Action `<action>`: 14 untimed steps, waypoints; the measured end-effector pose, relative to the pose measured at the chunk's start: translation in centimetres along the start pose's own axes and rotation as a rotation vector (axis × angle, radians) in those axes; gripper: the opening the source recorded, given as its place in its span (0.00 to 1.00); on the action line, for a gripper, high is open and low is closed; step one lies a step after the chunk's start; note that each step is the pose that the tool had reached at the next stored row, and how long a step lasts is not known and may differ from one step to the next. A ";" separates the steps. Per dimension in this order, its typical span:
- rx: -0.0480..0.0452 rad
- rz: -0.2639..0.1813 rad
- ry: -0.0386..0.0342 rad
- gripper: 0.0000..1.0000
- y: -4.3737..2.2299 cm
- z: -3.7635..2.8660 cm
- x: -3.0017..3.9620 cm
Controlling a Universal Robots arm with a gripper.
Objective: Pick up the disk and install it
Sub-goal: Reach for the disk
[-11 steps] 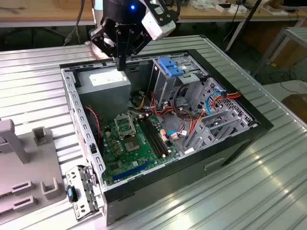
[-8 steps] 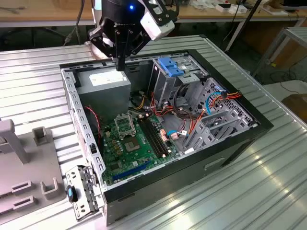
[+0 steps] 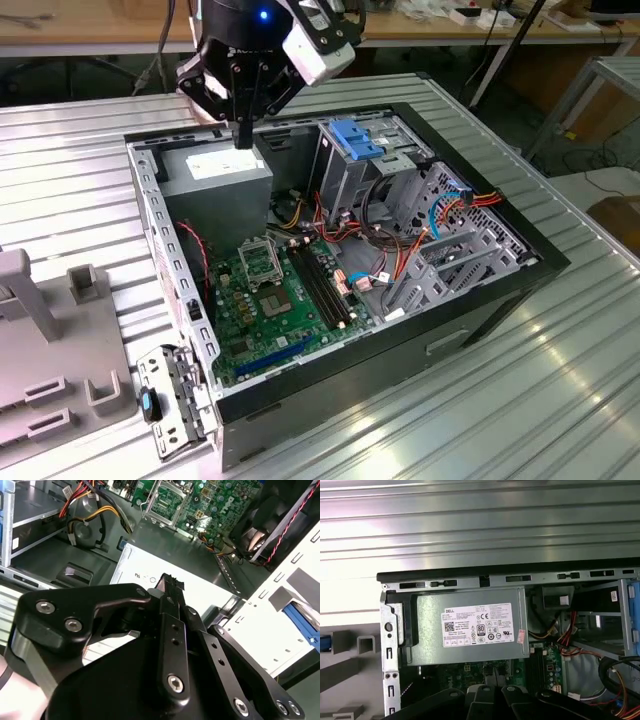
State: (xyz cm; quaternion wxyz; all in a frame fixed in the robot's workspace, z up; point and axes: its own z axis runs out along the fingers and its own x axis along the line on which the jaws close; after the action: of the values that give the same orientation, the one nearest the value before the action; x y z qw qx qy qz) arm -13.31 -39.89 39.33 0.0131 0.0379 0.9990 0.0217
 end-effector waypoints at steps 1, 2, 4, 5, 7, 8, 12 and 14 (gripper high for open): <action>0.0000 0.000 0.0000 0.11 -0.01 0.00 0.06; 0.0000 0.000 0.0000 0.11 -0.02 -0.01 0.21; 0.0000 0.000 0.0000 0.11 -0.02 -0.01 0.32; 0.0000 0.000 0.0000 0.11 -0.03 -0.01 0.40; 0.0000 0.000 0.0000 0.11 -0.04 -0.01 0.50; 0.0000 0.000 0.0000 0.11 -0.04 -0.02 0.55; -0.0001 0.000 0.0000 0.11 -0.06 -0.02 0.75; 0.0000 0.000 0.0000 0.11 -0.07 -0.03 0.94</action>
State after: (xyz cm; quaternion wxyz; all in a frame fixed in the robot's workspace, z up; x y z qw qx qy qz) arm -14.26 -39.89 39.33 0.0131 0.0379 0.9990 0.0217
